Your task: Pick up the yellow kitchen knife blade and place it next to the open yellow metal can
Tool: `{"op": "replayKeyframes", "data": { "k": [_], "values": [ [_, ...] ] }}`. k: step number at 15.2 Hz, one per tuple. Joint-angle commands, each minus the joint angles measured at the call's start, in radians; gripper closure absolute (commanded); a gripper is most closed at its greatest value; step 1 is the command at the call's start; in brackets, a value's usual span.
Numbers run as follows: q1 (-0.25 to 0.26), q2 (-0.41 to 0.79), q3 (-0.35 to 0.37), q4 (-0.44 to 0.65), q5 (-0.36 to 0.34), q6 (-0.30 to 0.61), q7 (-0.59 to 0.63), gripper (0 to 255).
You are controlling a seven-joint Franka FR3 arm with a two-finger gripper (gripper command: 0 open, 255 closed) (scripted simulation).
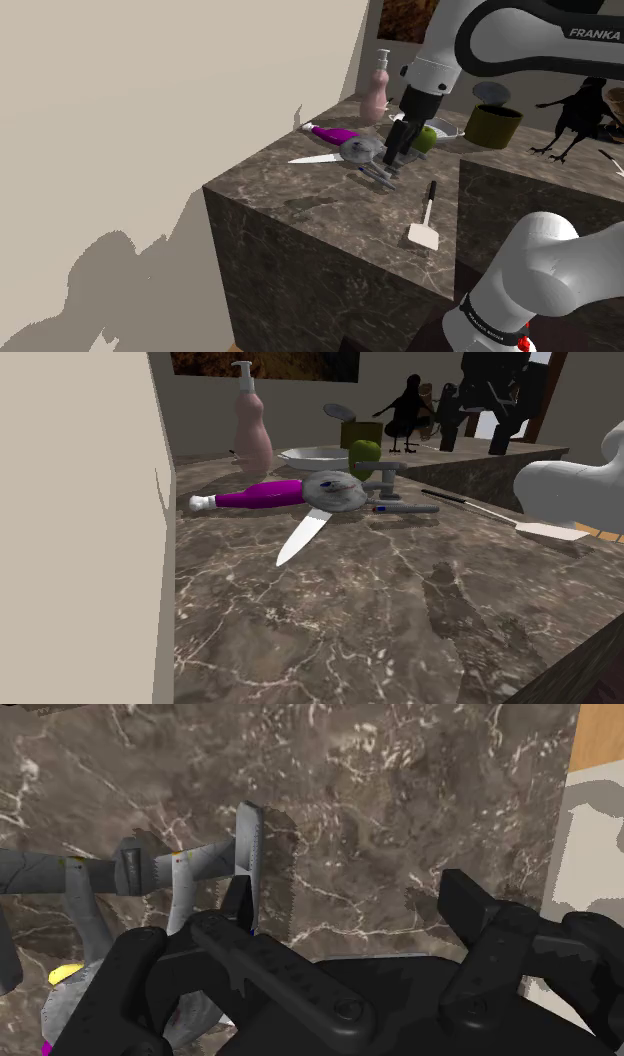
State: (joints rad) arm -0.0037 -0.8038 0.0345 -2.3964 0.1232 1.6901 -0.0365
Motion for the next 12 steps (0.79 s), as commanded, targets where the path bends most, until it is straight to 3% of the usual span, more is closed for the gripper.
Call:
{"op": "replayKeyframes", "data": {
  "k": [1, 12],
  "values": [
    [0.000, 0.000, 0.000, 0.000, 0.000, 0.000, 0.000, 0],
    [0.101, 0.416, -0.145, 0.211, -0.173, 0.168, -0.606, 0]
  ]
}}
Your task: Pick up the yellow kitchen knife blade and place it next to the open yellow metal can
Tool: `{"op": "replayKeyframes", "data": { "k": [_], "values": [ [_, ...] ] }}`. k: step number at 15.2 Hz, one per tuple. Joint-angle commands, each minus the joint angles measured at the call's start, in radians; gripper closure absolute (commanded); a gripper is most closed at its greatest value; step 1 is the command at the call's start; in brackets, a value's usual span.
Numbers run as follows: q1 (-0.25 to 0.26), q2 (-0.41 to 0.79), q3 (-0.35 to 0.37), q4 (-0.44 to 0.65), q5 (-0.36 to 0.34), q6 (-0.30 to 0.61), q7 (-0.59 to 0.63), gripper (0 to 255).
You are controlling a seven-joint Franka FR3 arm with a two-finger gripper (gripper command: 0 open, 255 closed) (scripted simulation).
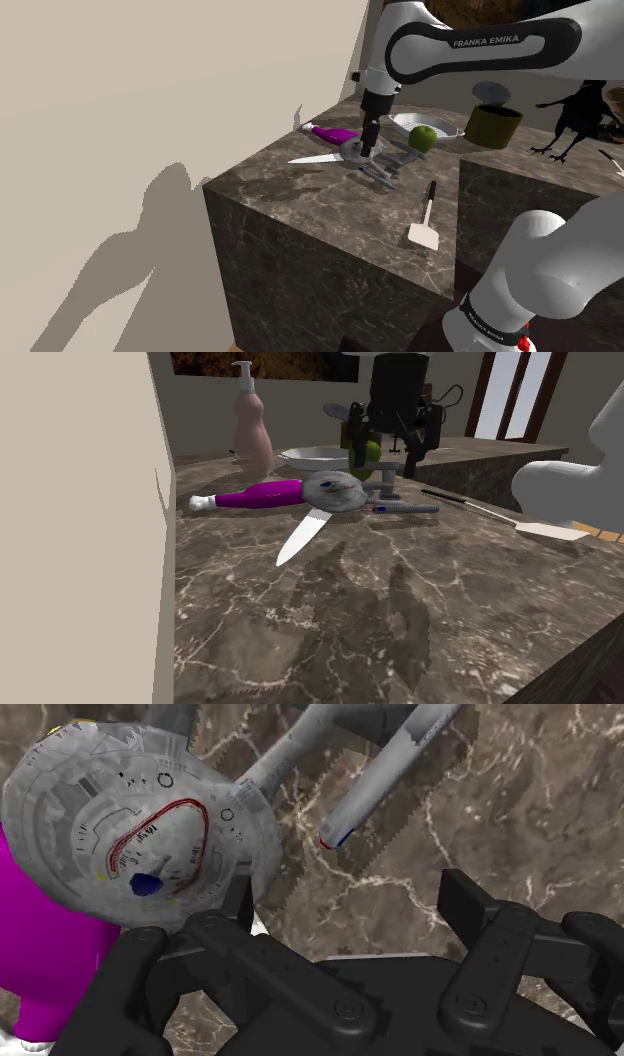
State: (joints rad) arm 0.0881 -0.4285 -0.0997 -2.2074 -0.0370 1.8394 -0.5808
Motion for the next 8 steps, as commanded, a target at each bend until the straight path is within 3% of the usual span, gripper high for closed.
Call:
{"op": "replayKeyframes", "data": {
  "k": [1, 8],
  "values": [
    [0.017, 0.080, -0.018, 0.048, -0.022, 0.031, -0.112, 0],
    [0.065, 0.341, -0.032, 0.248, -0.069, 0.101, -0.439, 0]
  ]
}}
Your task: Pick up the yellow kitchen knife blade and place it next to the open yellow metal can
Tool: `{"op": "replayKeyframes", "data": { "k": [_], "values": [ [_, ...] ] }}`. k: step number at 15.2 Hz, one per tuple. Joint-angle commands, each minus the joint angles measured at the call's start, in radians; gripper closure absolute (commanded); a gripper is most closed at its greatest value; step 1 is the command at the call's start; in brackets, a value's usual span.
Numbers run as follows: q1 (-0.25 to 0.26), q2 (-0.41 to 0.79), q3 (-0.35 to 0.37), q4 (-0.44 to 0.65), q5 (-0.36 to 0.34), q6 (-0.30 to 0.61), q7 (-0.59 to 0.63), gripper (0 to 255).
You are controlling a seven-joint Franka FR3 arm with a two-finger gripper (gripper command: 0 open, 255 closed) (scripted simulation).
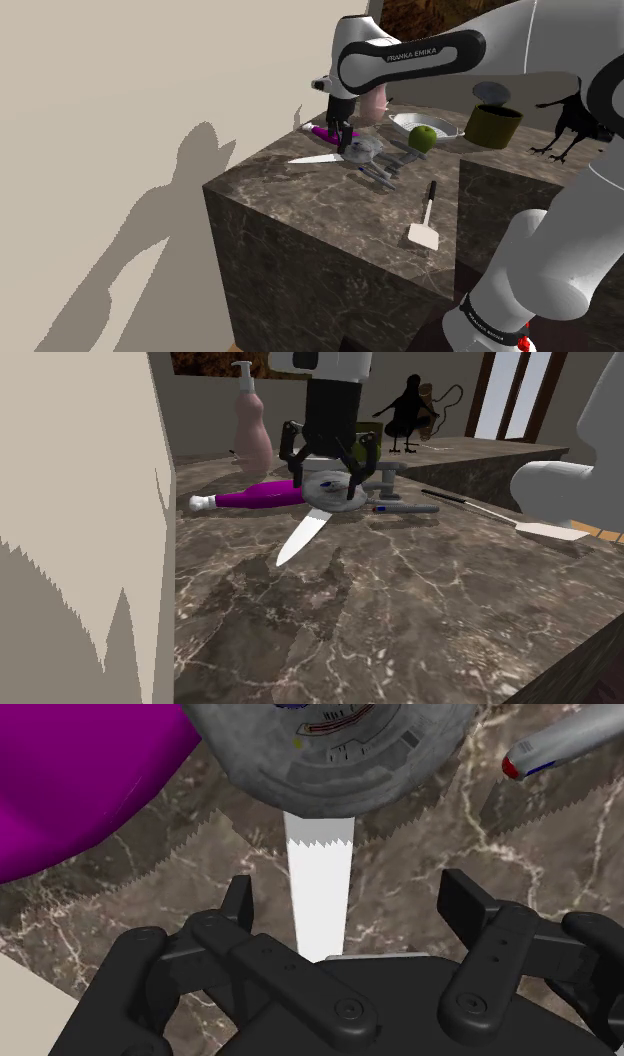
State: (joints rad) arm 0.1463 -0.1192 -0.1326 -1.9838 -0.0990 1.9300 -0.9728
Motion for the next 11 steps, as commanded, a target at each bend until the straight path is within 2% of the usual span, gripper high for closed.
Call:
{"op": "replayKeyframes", "data": {
  "k": [1, 7, 11],
  "values": [
    [0.005, 0.035, 0.001, 0.014, -0.007, 0.023, -0.047, 0],
    [0.001, 0.055, -0.003, -0.043, -0.007, 0.102, -0.047, 0],
    [0.001, 0.058, -0.004, -0.049, -0.008, 0.109, -0.048, 0]
  ]
}}
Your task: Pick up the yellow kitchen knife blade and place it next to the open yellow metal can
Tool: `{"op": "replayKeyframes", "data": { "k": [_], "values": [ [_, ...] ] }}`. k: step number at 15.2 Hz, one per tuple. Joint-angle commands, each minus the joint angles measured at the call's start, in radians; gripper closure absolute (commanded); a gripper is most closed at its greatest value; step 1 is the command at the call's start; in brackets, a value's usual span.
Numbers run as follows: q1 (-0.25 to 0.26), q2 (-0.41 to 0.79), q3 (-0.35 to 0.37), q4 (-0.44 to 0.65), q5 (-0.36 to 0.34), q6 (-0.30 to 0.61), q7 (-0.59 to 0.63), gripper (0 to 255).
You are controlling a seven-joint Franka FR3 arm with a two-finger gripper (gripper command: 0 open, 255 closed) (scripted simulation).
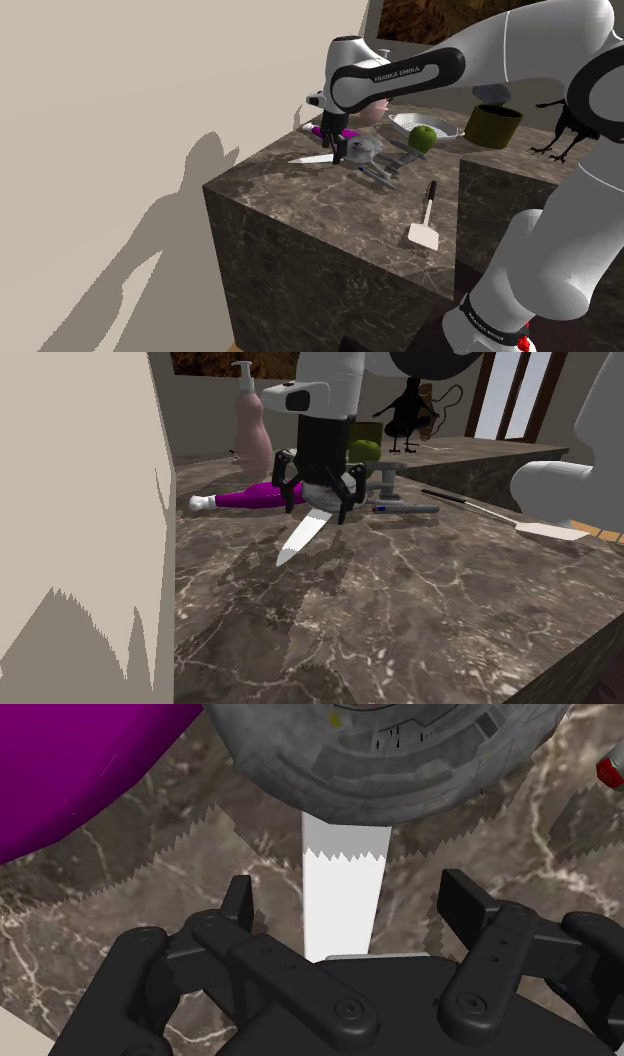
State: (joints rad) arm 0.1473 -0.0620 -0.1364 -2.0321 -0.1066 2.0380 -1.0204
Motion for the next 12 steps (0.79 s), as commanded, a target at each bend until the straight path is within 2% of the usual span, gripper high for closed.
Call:
{"op": "replayKeyframes", "data": {
  "k": [1, 5, 6, 12],
  "values": [
    [0.000, 0.000, 0.000, 0.000, 0.000, 0.001, 0.000, 0],
    [0.000, 0.000, 0.000, 0.000, 0.000, 0.001, 0.000, 0],
    [0.000, 0.000, 0.000, 0.000, 0.000, 0.001, 0.000, 255],
    [0.000, -0.001, 0.000, -0.001, 0.000, 0.000, -0.001, 255]
  ]
}}
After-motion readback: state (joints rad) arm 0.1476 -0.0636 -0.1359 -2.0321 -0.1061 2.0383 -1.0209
